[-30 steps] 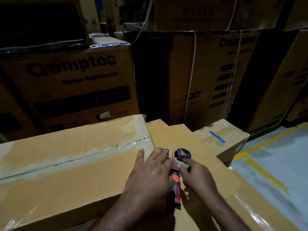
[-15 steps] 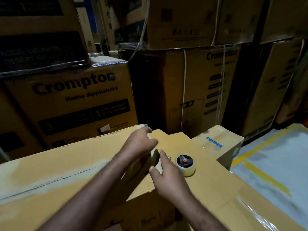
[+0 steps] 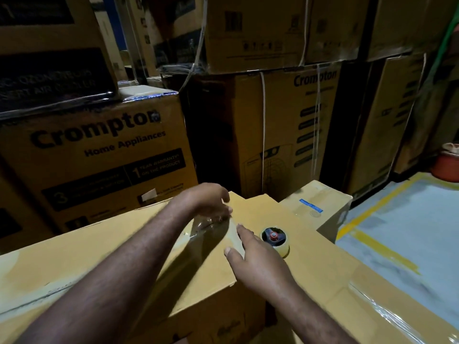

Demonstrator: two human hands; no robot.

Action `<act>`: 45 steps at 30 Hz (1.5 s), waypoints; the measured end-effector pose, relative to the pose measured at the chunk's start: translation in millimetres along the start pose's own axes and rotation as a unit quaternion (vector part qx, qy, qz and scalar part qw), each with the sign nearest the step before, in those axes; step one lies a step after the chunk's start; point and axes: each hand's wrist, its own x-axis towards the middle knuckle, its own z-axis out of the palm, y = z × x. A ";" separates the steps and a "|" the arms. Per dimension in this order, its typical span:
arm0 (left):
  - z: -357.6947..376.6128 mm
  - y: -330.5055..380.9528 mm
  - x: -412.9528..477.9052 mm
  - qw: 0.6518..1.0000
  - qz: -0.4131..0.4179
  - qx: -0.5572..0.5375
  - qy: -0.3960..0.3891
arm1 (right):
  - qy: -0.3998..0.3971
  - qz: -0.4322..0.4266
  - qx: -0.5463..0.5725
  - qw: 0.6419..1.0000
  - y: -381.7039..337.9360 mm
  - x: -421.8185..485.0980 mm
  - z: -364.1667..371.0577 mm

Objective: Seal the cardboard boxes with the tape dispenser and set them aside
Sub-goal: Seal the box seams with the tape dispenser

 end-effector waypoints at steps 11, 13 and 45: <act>34.5 -31.4 73.1 0.973 -0.169 -0.118 0.101 | -0.037 0.026 -0.131 0.990 -14.9 15.9 -13.1; 35.9 -32.4 78.5 0.972 -0.175 -0.111 0.114 | -0.041 0.025 -0.121 0.991 -18.3 19.5 -9.5; 55.5 -64.4 120.2 0.980 -0.030 -0.178 0.085 | 0.004 0.071 -0.167 0.983 -31.2 87.6 -0.9</act>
